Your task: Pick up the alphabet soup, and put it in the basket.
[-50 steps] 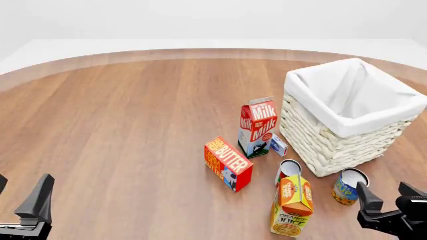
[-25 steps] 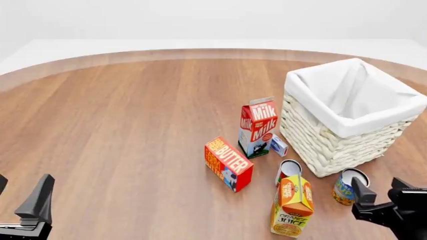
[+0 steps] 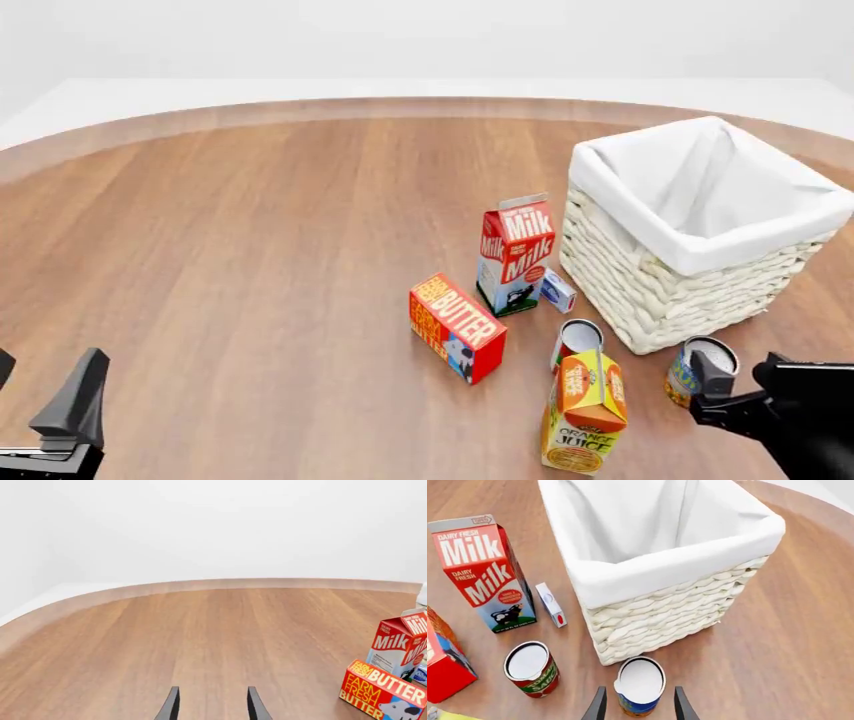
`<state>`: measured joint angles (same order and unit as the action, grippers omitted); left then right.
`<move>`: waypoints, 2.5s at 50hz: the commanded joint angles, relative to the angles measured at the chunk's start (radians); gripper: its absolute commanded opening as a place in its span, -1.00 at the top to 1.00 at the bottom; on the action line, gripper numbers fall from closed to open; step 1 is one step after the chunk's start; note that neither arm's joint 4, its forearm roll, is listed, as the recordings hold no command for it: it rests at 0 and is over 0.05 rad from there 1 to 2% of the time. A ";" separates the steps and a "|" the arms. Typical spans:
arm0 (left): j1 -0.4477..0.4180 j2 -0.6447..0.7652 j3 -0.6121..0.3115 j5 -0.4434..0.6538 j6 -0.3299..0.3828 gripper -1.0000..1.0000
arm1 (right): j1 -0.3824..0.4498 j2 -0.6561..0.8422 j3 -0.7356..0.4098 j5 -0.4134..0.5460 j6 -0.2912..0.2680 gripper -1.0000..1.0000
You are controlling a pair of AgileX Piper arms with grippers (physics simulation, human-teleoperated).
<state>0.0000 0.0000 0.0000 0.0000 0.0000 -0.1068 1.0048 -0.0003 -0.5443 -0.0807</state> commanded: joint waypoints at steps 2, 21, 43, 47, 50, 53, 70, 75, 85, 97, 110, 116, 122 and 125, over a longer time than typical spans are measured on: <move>0.000 0.000 0.000 0.000 0.000 -1.00 | -0.003 0.200 0.000 -0.161 0.003 -1.00; 0.000 0.000 0.000 0.000 0.000 -1.00 | -0.001 0.368 0.000 -0.297 0.010 -1.00; 0.000 0.000 0.000 0.000 0.000 -1.00 | -0.001 0.574 0.000 -0.465 0.020 -1.00; 0.000 0.000 0.000 0.000 0.000 -1.00 | 0.001 0.625 0.000 -0.509 0.021 -1.00; 0.000 0.000 0.000 0.000 0.000 -1.00 | 0.001 0.658 0.000 -0.539 0.023 -1.00; 0.000 0.000 0.000 0.000 0.000 -1.00 | 0.002 0.702 0.000 -0.577 0.026 -1.00; 0.000 0.000 0.000 0.000 0.000 -1.00 | -0.003 0.819 0.000 -0.669 0.024 -1.00; 0.000 0.000 0.000 0.000 0.000 -1.00 | -0.001 0.832 0.000 -0.673 0.021 -1.00; 0.000 0.000 0.000 0.000 0.000 -1.00 | -0.004 0.802 0.000 -0.657 0.018 1.00; 0.000 0.000 0.000 0.000 0.000 -1.00 | -0.016 0.667 0.000 -0.538 0.009 1.00; 0.000 0.000 0.000 0.000 0.000 -1.00 | -0.025 0.425 0.000 -0.314 0.009 1.00; 0.000 0.000 0.000 0.000 0.000 -1.00 | -0.028 0.269 0.000 -0.165 0.004 1.00; 0.000 0.000 0.000 0.000 0.000 -1.00 | -0.030 0.140 0.000 -0.043 0.002 1.00; 0.000 0.000 0.000 0.000 0.000 -1.00 | -0.032 0.051 0.000 0.040 -0.001 1.00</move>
<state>0.0000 0.0000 0.0000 0.0000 0.0000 -0.1344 1.2819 0.0000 -0.7106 -0.0941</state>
